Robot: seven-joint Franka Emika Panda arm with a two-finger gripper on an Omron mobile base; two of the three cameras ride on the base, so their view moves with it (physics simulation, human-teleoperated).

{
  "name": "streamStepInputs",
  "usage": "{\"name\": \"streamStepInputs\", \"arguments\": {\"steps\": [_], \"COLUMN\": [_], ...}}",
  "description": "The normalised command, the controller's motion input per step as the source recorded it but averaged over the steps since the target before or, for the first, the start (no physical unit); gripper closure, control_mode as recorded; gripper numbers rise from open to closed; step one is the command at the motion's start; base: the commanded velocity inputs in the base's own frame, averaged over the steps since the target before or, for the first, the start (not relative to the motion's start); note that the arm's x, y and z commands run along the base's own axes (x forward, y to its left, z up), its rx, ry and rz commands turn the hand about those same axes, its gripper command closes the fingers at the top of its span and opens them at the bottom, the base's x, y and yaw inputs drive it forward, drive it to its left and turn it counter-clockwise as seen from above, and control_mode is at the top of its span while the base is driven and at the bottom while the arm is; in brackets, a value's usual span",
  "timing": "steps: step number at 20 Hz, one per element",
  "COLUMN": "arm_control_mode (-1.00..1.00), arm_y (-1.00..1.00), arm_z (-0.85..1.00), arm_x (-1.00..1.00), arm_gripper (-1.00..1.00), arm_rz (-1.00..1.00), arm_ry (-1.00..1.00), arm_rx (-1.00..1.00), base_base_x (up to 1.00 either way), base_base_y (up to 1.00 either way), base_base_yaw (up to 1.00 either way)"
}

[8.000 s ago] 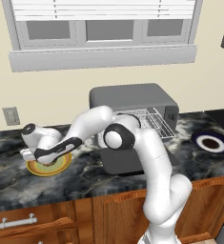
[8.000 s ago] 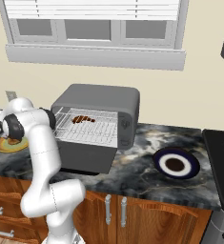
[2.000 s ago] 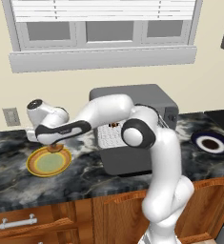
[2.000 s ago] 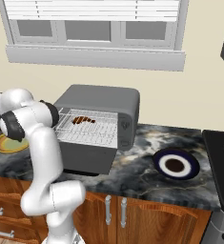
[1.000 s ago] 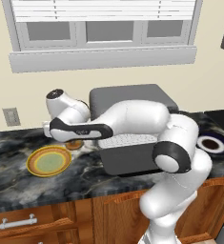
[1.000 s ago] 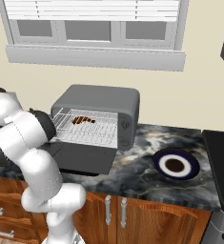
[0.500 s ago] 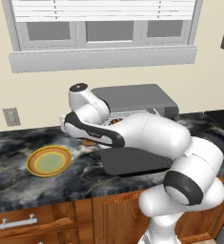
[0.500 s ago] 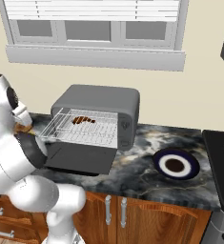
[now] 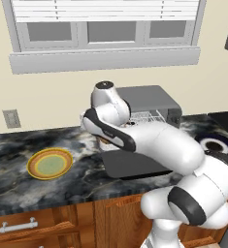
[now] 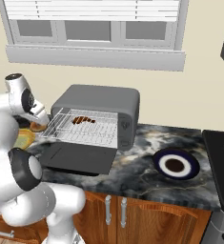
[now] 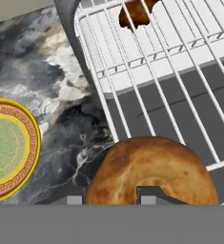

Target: Open the toaster oven door. Place the bread on the top rack in the toaster oven and place the chicken drumstick on the bottom rack.

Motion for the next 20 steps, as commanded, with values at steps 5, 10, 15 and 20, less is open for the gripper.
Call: {"name": "streamStepInputs", "arguments": {"steps": [5,10,15,20], "arm_control_mode": [-1.0,-1.0,-1.0,-1.0], "arm_y": [-0.46,-0.39,-0.39,-0.26], "arm_z": [0.13,0.06,-0.01,-0.11], "arm_x": [0.36,0.44,0.38,0.3], "arm_gripper": [1.0,1.0,1.0,1.0], "arm_rz": [0.09,0.13,0.15,0.18], "arm_ry": [0.04,0.08,0.05,0.0], "arm_rx": [0.02,0.01,0.01,0.0], "base_base_x": [0.0,0.0,0.0,0.0], "base_base_y": [0.0,0.0,0.0,0.0], "base_base_yaw": [0.0,0.0,0.0,0.0]}}
